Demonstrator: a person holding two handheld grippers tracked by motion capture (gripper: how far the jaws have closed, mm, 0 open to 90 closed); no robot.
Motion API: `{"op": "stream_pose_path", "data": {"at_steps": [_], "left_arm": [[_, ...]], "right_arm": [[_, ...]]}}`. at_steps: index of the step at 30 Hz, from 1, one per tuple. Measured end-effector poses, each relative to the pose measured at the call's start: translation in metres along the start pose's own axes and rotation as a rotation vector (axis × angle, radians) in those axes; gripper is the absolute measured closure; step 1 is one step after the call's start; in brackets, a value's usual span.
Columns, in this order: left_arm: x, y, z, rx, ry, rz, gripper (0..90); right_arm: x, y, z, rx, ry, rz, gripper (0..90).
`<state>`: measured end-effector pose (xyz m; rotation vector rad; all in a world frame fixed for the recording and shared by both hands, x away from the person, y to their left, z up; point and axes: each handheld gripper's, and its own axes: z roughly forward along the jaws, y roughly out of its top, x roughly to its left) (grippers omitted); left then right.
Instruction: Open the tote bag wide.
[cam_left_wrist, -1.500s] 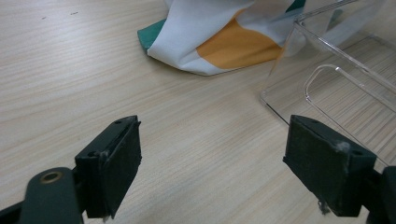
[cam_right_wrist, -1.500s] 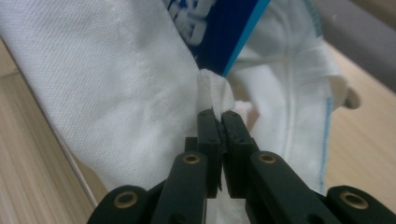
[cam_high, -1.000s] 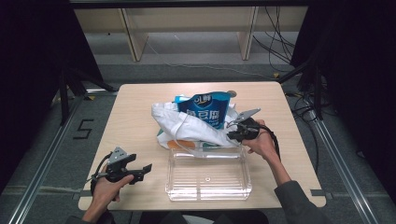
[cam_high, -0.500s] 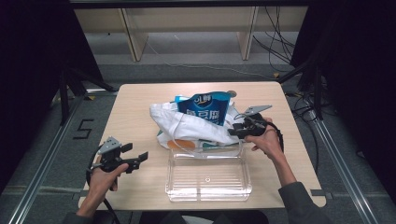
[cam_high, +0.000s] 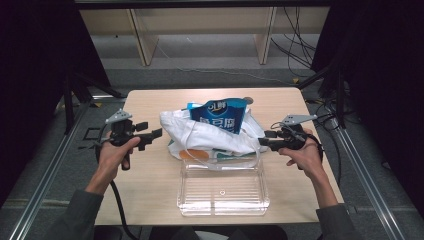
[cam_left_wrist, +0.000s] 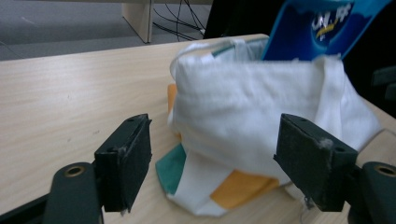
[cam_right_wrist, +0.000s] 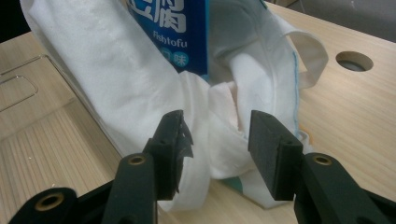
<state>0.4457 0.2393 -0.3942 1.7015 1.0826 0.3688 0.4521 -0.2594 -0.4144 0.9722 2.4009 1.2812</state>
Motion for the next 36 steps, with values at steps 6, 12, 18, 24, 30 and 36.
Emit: {"op": "stream_pose_path", "data": {"at_steps": [6, 12, 18, 24, 30, 36], "left_arm": [[0.002, 0.029, 0.016, 0.011, 0.017, -0.007, 28.6], [-0.001, 0.047, 0.031, 0.034, 0.067, 0.04, 30.1], [0.0, 0.044, 0.052, 0.123, 0.07, 0.06, 30.9], [0.01, 0.022, 0.068, 0.257, 0.084, 0.046, 27.7], [0.024, 0.004, 0.078, 0.254, 0.002, -0.023, 48.8], [0.026, -0.015, 0.086, 0.294, -0.01, 0.043, 72.9]], "right_arm": [[-0.004, -0.003, -0.004, -0.016, -0.018, -0.008, 56.7], [-0.002, -0.006, -0.002, -0.001, -0.015, -0.013, 57.4], [-0.003, -0.006, -0.006, 0.005, -0.013, -0.012, 57.3], [-0.006, -0.009, -0.008, -0.002, -0.03, -0.037, 57.3], [-0.005, -0.008, -0.009, 0.0, -0.031, -0.023, 57.2], [-0.008, -0.007, -0.011, -0.027, -0.07, 0.017, 57.2]]}}
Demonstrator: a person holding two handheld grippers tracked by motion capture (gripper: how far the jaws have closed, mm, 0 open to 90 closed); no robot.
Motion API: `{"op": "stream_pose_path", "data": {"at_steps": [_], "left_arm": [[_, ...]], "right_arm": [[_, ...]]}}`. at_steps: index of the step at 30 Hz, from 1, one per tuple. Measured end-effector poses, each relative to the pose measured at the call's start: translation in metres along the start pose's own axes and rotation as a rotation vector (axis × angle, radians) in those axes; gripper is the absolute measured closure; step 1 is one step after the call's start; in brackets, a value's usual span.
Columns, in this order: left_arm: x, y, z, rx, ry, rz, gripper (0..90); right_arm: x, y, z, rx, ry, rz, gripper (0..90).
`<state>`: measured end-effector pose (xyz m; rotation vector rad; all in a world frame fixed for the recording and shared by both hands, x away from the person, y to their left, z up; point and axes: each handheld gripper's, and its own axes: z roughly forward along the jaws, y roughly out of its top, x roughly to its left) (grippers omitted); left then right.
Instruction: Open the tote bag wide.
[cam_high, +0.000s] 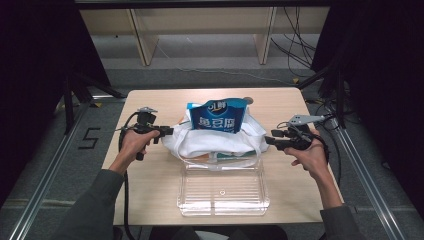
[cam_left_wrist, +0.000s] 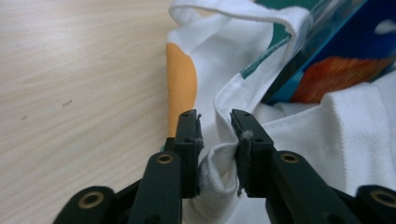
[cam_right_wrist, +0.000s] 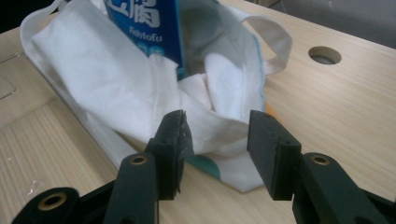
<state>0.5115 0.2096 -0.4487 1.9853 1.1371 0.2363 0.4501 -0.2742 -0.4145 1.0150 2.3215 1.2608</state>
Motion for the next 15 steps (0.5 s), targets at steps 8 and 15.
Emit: {"op": "stream_pose_path", "data": {"at_steps": [8, 15], "left_arm": [[-0.004, -0.024, 0.028, 0.041, 0.042, 0.098, 78.6], [-0.004, -0.023, 0.027, 0.043, 0.042, 0.122, 78.7]], "right_arm": [[-0.006, 0.002, 0.014, 0.008, -0.05, 0.049, 58.3], [-0.011, 0.017, 0.031, -0.027, -0.031, 0.124, 57.3]]}}
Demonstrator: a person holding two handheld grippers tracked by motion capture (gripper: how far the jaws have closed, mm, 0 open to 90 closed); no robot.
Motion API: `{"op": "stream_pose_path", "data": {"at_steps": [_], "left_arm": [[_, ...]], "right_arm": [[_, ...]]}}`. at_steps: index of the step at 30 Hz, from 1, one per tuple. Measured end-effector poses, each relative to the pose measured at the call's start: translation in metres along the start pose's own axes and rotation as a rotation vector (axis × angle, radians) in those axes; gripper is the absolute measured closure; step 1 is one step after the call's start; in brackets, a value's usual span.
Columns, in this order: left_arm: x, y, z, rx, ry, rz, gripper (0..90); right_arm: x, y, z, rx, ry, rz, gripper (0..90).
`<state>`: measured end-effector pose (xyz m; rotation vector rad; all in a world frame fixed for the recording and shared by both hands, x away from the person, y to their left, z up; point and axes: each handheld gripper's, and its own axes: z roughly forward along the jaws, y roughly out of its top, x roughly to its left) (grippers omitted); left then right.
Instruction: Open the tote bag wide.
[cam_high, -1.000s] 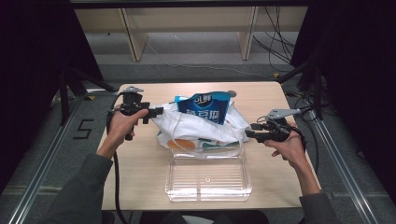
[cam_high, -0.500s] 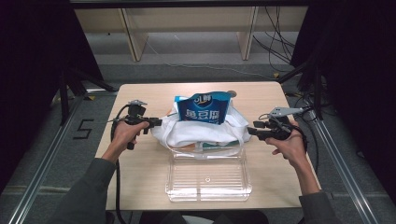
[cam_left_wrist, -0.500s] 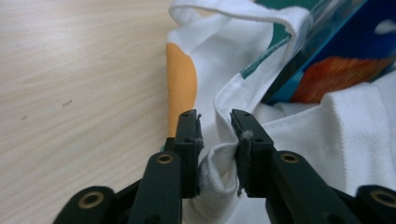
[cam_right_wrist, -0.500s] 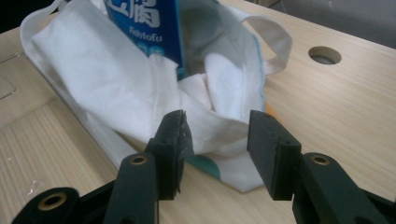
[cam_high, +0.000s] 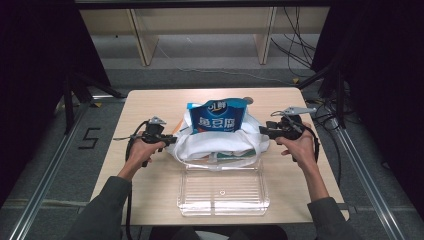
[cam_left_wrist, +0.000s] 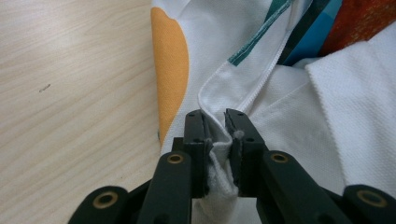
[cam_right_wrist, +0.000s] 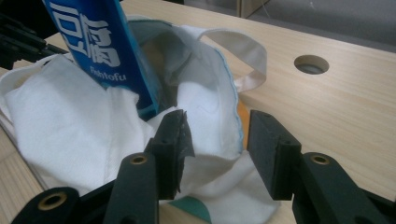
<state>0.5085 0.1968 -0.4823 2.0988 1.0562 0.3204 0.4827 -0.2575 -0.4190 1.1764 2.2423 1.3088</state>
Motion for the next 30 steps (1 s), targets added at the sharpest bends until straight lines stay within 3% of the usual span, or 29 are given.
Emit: {"op": "stream_pose_path", "data": {"at_steps": [3, 4, 5, 6, 7, 9, 10, 12, 14, 16, 20, 22, 24, 26, 27, 28, 30], "left_arm": [[-0.001, 0.0, 0.0, -0.006, 0.008, 0.011, 78.7], [-0.002, -0.001, 0.0, -0.012, 0.007, 0.006, 78.7], [0.0, -0.001, -0.001, -0.001, -0.006, 0.012, 78.7], [-0.001, -0.001, 0.0, -0.009, -0.001, 0.01, 78.7], [0.0, -0.001, 0.0, -0.01, -0.003, 0.01, 78.7], [0.0, -0.002, -0.001, -0.012, -0.002, 0.01, 78.7], [0.0, -0.002, -0.001, -0.011, -0.002, 0.011, 78.7], [0.0, -0.002, 0.0, -0.013, -0.006, 0.008, 78.7], [-0.001, -0.003, 0.0, -0.023, -0.006, 0.011, 78.8], [-0.001, -0.004, 0.001, -0.026, -0.004, 0.02, 78.8], [0.002, -0.007, 0.003, -0.036, -0.017, 0.017, 79.3], [0.001, -0.008, 0.005, -0.031, -0.007, 0.038, 79.5], [-0.002, -0.008, 0.007, -0.017, 0.017, 0.08, 79.5], [-0.003, -0.01, 0.008, -0.03, 0.027, 0.072, 79.5], [-0.003, -0.011, 0.008, -0.031, 0.024, 0.06, 79.5], [-0.002, -0.012, 0.007, -0.032, 0.02, 0.066, 79.5], [-0.001, -0.011, 0.006, -0.041, 0.012, 0.031, 79.1]], "right_arm": [[-0.005, -0.001, 0.012, 0.041, -0.025, -0.015, 61.4], [-0.008, -0.003, 0.017, 0.078, -0.034, 0.02, 66.5], [-0.011, -0.007, 0.023, 0.084, -0.027, 0.043, 74.9], [-0.019, -0.012, 0.03, 0.126, 0.015, 0.029, 83.3], [-0.021, -0.016, 0.034, 0.148, 0.017, 0.031, 84.9], [-0.024, -0.021, 0.04, 0.176, 0.031, 0.025, 86.0], [-0.025, -0.023, 0.043, 0.167, 0.028, -0.008, 86.2], [-0.024, -0.022, 0.043, 0.17, 0.001, -0.038, 86.4], [-0.023, -0.02, 0.045, 0.137, -0.026, -0.043, 86.4], [-0.025, -0.022, 0.048, 0.17, -0.043, -0.066, 86.5], [-0.031, -0.04, 0.065, 0.194, -0.036, -0.053, 86.7], [-0.032, -0.042, 0.068, 0.18, -0.053, -0.075, 86.7], [-0.03, -0.041, 0.066, 0.217, -0.053, -0.064, 86.7], [-0.03, -0.041, 0.066, 0.219, -0.057, -0.076, 86.7], [-0.029, -0.043, 0.069, 0.18, -0.062, -0.068, 86.7], [-0.029, -0.042, 0.067, 0.201, -0.063, -0.077, 86.6], [-0.029, -0.041, 0.066, 0.21, -0.069, -0.077, 86.0]]}}
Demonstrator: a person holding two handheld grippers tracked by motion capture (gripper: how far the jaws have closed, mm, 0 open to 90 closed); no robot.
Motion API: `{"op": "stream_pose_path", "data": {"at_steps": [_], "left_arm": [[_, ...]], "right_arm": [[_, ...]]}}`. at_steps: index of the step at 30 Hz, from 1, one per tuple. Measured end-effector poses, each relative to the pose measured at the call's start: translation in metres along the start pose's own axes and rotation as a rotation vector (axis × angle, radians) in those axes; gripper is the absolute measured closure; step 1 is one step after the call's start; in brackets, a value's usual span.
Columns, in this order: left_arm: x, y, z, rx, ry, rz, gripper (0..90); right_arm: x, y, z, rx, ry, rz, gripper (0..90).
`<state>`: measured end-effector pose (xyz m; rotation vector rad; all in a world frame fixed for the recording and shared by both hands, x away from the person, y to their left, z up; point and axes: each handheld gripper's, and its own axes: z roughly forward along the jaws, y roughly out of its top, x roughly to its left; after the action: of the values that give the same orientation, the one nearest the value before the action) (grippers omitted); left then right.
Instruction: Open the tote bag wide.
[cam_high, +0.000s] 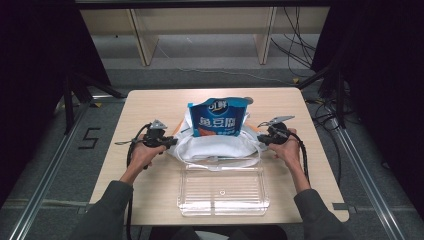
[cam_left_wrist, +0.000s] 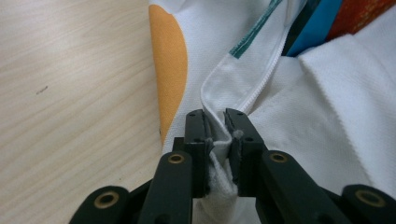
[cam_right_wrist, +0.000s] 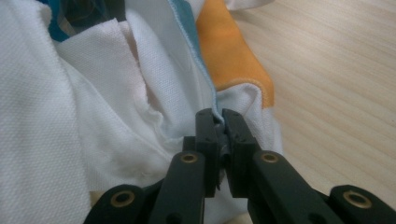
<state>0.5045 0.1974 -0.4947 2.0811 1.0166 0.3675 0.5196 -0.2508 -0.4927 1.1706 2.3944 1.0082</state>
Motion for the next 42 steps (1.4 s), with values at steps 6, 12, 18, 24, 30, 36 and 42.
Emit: {"op": "stream_pose_path", "data": {"at_steps": [6, 12, 18, 24, 30, 36, 42], "left_arm": [[0.001, 0.007, -0.012, -0.045, -0.02, -0.043, 63.5], [-0.003, 0.015, -0.032, -0.135, -0.066, -0.115, 48.6], [-0.014, 0.008, -0.053, -0.168, -0.05, -0.118, 42.3], [-0.027, -0.018, -0.068, -0.166, -0.067, -0.15, 36.0], [-0.042, -0.045, -0.077, -0.142, -0.07, -0.148, 33.9], [-0.053, -0.059, -0.088, -0.14, -0.058, -0.141, 32.9], [-0.067, -0.074, -0.089, -0.109, -0.025, -0.099, 30.9]], "right_arm": [[-0.003, 0.008, -0.016, -0.052, -0.018, 0.028, 67.7], [-0.005, 0.02, -0.047, -0.131, 0.018, 0.07, 58.6], [0.002, 0.025, -0.066, -0.171, 0.026, 0.059, 55.7], [0.013, 0.03, -0.071, -0.159, 0.042, 0.057, 50.5], [0.018, 0.035, -0.079, -0.184, 0.041, 0.03, 50.0], [0.024, 0.04, -0.084, -0.205, 0.055, 0.016, 47.8], [0.031, 0.044, -0.087, -0.206, 0.064, -0.002, 43.7]]}}
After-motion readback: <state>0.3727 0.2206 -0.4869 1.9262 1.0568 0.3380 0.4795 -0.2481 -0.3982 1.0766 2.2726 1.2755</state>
